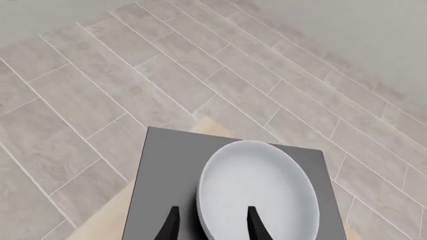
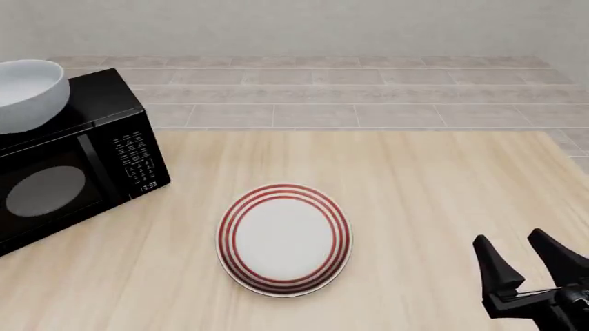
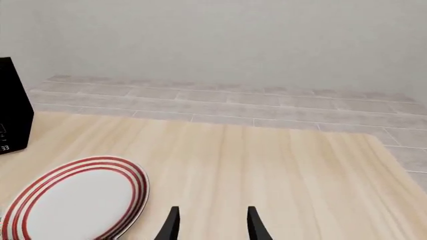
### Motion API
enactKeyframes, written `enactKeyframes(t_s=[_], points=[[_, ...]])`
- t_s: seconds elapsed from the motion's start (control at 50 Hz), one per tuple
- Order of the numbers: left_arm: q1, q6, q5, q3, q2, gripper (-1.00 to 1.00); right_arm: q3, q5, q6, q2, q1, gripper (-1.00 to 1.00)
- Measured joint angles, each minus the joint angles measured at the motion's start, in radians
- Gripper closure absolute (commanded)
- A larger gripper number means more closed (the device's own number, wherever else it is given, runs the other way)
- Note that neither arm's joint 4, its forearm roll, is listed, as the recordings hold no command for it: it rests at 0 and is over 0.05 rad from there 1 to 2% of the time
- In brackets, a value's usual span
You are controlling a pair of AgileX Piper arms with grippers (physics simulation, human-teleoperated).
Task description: Pick up the white bowl and put it on the plate.
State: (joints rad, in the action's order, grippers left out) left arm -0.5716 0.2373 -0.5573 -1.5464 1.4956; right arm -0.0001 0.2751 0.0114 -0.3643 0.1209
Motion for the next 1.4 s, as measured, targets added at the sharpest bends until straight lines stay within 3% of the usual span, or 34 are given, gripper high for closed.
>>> enactKeyframes(t_s=[0.26, 0.88, 1.4], points=[[-0.001, -0.029, 0.030, 0.025, 0.016, -1.00, 0.000, 0.005, -0.001, -0.012, 0.012, -1.00], [-0.011, -0.063, 0.077, 0.045, 0.093, -1.00, 0.000, -0.123, 0.010, 0.134, 0.036, -1.00], [-0.011, -0.097, 0.113, 0.051, 0.156, -1.00, 0.000, -0.129, 0.002, 0.141, 0.047, -1.00]])
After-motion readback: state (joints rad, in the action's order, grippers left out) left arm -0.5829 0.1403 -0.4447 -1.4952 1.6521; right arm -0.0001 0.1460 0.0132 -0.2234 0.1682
